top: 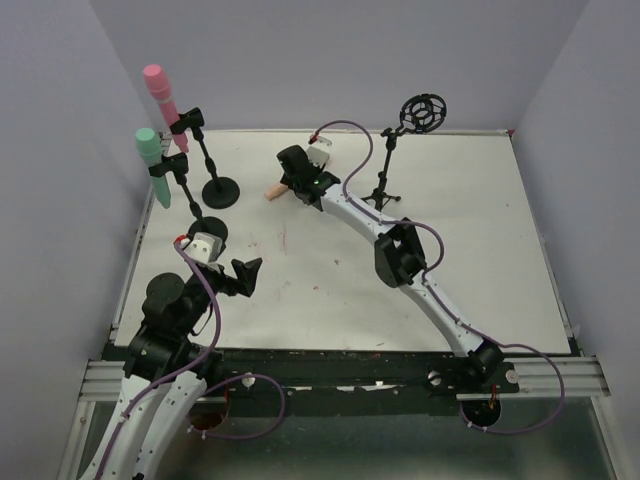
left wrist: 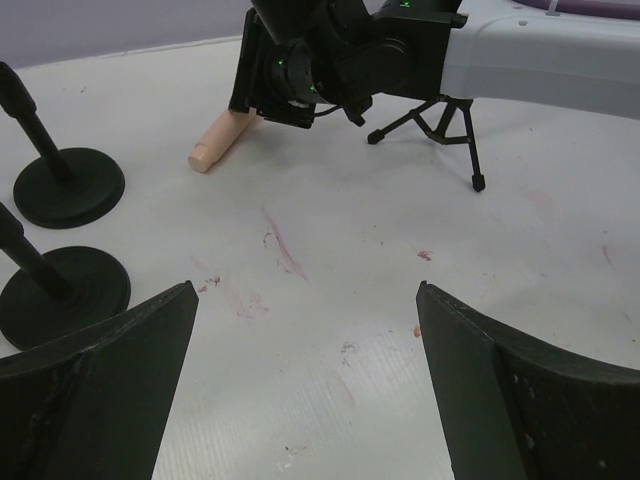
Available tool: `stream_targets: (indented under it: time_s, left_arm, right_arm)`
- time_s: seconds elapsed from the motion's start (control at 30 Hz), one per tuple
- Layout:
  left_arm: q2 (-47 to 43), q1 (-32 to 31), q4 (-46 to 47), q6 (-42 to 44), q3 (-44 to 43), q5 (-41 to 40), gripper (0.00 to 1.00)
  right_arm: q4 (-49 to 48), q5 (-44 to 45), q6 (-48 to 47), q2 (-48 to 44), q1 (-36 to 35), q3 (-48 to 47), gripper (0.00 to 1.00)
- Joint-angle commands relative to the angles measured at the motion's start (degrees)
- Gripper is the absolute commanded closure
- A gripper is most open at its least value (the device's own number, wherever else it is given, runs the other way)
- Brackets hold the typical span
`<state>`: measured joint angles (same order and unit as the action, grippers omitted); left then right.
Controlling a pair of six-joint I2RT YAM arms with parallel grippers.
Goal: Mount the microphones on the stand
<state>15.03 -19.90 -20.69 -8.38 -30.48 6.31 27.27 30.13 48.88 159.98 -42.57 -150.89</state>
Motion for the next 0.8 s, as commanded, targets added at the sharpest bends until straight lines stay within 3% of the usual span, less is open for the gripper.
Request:
stream_targets:
  time_s: [0.0,0.3,0.43,0.5,0.6,0.77]
  left_arm:
    - [-0.44,-0.05,0.83,0.47,0.51,-0.77,0.01]
    - [-0.96,-0.05,0.91,0.74,0.51,-0.5,0.01]
    - [-1.14,0.04,0.82,0.65,0.51,0.02,0.01]
    - [-1.14,-0.05,0.82,0.65,0.6,0.29,0.01]
    - [-0.97,-0.05,0.91,0.74,0.6,0.02,0.01]
    - [-1.05,-0.05,1.0,0.91,0.6,0.11,0.01]
  right_arm:
    - [0.77,4.23,1.3,3.23,-1.64,-2.57,0.43]
    - [1.38,4.5,1.91,4.2,-2.52,-0.72,0.38]
    - [1.21,4.94,2.53,4.99,-2.7,-1.16,0.22]
    - [0.95,5.03,2.1,5.43,-3.05,-1.6,0.25]
    - [2.09,3.71,2.79,4.99,-3.05,-0.46,0.39]
    - [3.23,2.22,3.85,1.57,-2.96,4.71,0.41]
